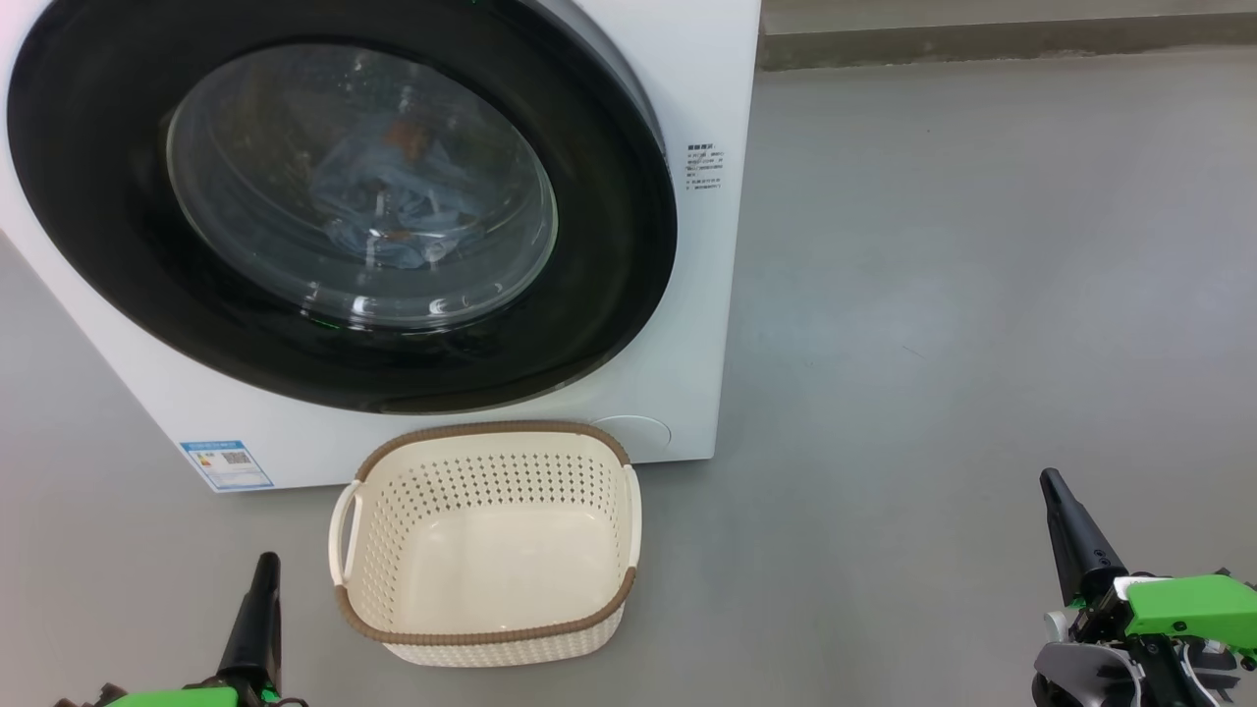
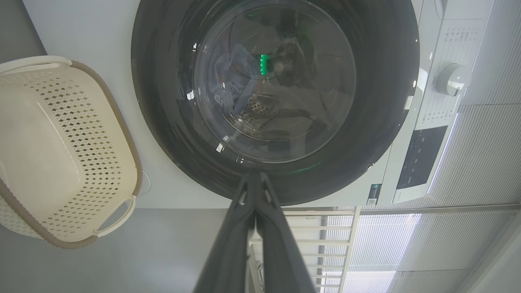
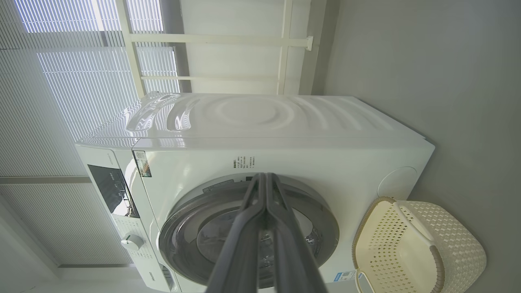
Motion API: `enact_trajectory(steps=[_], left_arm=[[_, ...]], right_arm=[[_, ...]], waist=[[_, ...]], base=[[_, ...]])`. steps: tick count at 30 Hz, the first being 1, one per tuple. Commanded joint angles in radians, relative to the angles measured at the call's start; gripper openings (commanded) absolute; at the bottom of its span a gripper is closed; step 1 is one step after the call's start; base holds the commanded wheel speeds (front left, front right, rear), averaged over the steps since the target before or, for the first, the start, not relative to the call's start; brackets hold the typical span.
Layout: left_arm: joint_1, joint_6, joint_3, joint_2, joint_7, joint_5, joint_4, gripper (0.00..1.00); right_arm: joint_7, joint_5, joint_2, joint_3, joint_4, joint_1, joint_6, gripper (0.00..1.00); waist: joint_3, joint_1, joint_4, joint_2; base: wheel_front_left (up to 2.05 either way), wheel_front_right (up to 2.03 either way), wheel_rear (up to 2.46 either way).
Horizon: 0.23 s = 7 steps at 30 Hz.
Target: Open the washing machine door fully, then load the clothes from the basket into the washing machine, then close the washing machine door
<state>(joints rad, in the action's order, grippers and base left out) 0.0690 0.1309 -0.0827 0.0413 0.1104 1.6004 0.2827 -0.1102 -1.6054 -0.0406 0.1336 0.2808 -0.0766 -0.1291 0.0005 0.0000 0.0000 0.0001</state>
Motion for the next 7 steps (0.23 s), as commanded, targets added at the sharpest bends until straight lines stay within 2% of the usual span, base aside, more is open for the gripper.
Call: enact_trajectory(steps=[1, 7], left_arm=[[0.046, 0.000, -0.033, 0.009, 0.004, 0.007, -0.032, 0.00], [0.046, 0.000, -0.033, 0.009, 0.004, 0.007, -0.032, 0.00]], right_arm=[[-0.004, -0.002, -0.010, -0.018, -0.030, -0.038, -0.002, 0.00], [-0.004, -0.002, -0.010, -0.018, -0.030, -0.038, -0.002, 0.00]], waist=[[0.000, 0.0000, 0.000, -0.0001], [0.000, 0.0000, 0.000, -0.0001]], base=[[0.00, 0.00, 0.00], [0.00, 0.00, 0.00]])
